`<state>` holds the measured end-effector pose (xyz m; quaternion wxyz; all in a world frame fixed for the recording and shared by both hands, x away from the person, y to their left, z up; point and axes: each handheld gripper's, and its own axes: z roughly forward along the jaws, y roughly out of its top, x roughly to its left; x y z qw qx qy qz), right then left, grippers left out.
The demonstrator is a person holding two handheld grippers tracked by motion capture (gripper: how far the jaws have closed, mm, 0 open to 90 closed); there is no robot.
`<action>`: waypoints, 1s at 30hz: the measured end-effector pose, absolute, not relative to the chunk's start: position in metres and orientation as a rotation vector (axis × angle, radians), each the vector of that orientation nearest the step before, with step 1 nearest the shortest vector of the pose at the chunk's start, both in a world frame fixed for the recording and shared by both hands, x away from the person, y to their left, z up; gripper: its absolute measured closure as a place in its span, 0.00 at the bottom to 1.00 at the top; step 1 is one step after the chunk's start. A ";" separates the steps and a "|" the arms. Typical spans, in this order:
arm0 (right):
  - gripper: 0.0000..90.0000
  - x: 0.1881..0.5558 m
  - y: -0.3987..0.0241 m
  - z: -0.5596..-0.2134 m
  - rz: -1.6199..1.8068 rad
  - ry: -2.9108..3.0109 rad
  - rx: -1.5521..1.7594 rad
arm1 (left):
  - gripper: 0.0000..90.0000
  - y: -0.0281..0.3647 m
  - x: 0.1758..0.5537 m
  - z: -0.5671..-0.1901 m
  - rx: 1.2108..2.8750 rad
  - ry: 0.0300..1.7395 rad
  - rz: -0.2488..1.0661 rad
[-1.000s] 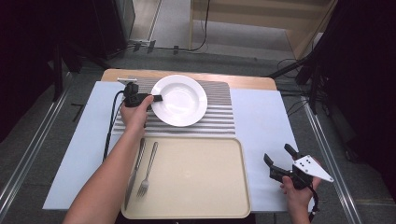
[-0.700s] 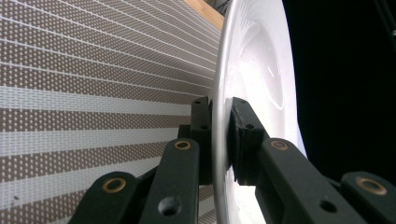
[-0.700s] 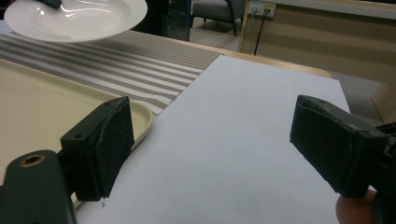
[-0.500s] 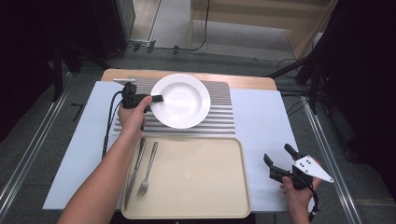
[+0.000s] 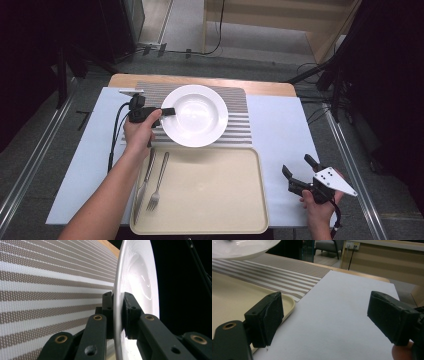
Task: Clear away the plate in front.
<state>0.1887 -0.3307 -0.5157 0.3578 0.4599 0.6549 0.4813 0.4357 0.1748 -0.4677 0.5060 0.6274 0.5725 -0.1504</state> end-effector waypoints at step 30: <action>0.15 0.187 -0.328 -0.515 1.243 1.686 1.193 | 0.89 0.170 0.373 -0.476 1.645 1.285 -0.443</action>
